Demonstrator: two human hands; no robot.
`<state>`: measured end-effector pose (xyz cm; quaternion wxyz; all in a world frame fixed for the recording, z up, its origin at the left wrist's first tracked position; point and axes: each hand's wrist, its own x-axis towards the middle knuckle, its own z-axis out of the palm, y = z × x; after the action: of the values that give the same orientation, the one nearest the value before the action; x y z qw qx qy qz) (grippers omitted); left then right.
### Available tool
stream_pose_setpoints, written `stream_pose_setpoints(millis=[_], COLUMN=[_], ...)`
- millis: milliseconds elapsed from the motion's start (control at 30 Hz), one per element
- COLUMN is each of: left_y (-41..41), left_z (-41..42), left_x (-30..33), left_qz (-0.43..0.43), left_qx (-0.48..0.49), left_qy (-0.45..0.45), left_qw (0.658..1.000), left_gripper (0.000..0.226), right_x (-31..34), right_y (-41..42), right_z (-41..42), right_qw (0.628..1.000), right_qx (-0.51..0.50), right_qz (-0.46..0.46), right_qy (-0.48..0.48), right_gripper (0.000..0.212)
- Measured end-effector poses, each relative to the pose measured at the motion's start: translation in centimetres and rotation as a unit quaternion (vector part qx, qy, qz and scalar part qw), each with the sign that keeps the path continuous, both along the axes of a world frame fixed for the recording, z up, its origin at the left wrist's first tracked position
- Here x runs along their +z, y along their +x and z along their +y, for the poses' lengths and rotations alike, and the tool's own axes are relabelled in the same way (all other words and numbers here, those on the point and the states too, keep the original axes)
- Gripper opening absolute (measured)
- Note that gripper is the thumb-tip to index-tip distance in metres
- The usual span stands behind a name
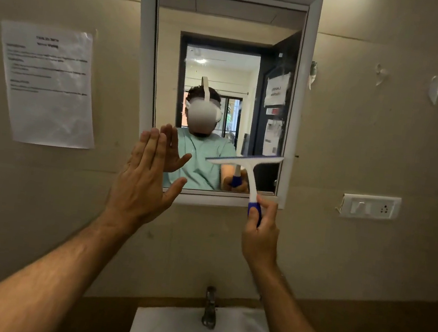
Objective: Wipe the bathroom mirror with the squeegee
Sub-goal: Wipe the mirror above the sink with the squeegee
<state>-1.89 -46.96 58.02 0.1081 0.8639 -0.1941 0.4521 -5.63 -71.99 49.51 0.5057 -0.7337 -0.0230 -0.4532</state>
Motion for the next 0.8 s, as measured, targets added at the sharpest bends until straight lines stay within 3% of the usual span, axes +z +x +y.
stream_pose_setpoints(millis=[200, 467, 733, 800], left_y=[-0.2, -0.1, -0.6, -0.6], left_z=[1.2, 0.7, 1.2, 1.6], left_x=[-0.7, -0.4, -0.7, -0.3], left_qz=[0.013, -0.008, -0.015, -0.022], left_qx=[0.022, 0.023, 0.030, 0.036], left_qy=[0.014, 0.014, 0.015, 0.015], left_qw=[1.000, 1.000, 0.999, 0.999], left_gripper=[0.099, 0.097, 0.096, 0.095], right_x=[-5.7, -0.9, -6.3, -4.9], right_y=[-0.9, -0.2, -1.7, -1.9], right_z=[0.4, 1.1, 1.8, 2.6], right_qw=[0.999, 0.999, 0.999, 1.000], right_qx=[-0.013, -0.027, -0.044, -0.011], right_qz=[0.025, -0.014, 0.024, 0.008], right_qy=[0.017, 0.034, 0.020, 0.018], right_gripper=[0.027, 0.028, 0.024, 0.025])
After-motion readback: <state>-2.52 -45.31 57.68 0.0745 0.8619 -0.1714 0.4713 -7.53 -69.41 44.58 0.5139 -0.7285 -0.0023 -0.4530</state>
